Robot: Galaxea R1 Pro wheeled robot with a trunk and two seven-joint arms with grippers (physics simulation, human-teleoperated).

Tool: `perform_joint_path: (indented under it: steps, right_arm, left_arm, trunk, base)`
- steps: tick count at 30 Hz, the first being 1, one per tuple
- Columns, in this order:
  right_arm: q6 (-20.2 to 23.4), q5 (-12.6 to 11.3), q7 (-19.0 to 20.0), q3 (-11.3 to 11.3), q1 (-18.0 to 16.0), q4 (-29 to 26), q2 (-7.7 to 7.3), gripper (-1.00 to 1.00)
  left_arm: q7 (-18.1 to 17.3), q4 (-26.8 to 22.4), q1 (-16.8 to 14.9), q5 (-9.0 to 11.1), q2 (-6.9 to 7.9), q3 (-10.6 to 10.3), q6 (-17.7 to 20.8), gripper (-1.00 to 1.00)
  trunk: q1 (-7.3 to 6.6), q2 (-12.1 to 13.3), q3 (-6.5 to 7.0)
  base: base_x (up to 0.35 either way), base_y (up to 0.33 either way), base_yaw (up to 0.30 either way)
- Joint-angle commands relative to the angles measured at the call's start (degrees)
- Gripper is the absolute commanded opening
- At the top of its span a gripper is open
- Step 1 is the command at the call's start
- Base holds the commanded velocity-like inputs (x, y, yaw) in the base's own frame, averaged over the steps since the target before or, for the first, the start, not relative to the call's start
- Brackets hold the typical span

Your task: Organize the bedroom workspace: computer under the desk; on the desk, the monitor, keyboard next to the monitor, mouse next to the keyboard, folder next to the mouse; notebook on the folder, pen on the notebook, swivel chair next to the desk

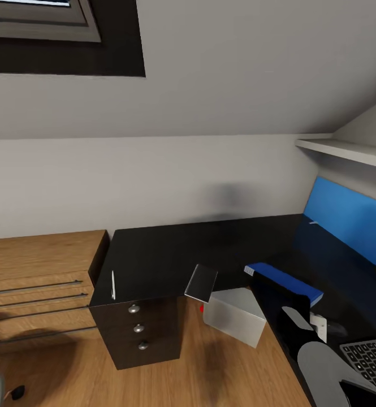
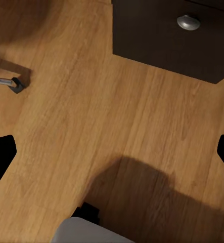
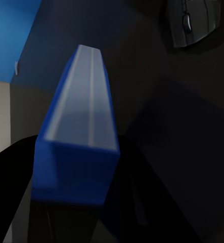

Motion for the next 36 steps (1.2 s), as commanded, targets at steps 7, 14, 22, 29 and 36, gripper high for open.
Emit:
perform_joint_path:
  steps: [7,14,22,29,36]
  right_arm:
    - [-0.2,0.0,-0.3,0.0,0.0,-0.1,0.05,-1.00]
    - [-0.4,0.0,-0.4,0.0,0.0,-0.1,0.06,1.00]
    - [-0.4,0.0,-0.5,0.0,0.0,-0.1,0.06,1.00]
    - [-0.4,0.1,-0.5,0.0,0.0,-0.1,0.06,1.00]
    - [-0.3,0.1,-0.5,0.0,0.0,-0.1,0.04,1.00]
  left_arm:
    - [0.4,0.0,0.0,0.4,0.06,-0.5,-0.2,1.00]
    - [0.4,0.0,0.0,0.4,0.06,-0.5,-0.2,1.00]
    - [0.4,0.0,0.0,0.4,0.06,-0.5,-0.2,1.00]
    - [0.4,-0.1,0.0,0.4,0.06,-0.5,-0.2,1.00]
    - [0.4,0.0,0.0,0.4,0.05,-0.5,-0.2,1.00]
  trunk:
    - [0.01,-0.1,-0.09]
    - [0.01,-0.1,-0.09]
    - [0.01,-0.1,-0.09]
    - [0.01,-0.1,-0.09]
    - [0.01,-0.1,-0.09]
  base:
    - [0.000,0.000,0.000]
    - [0.000,0.000,0.000]
    - [0.000,0.000,0.000]
    - [0.000,0.000,0.000]
    - [0.000,0.000,0.000]
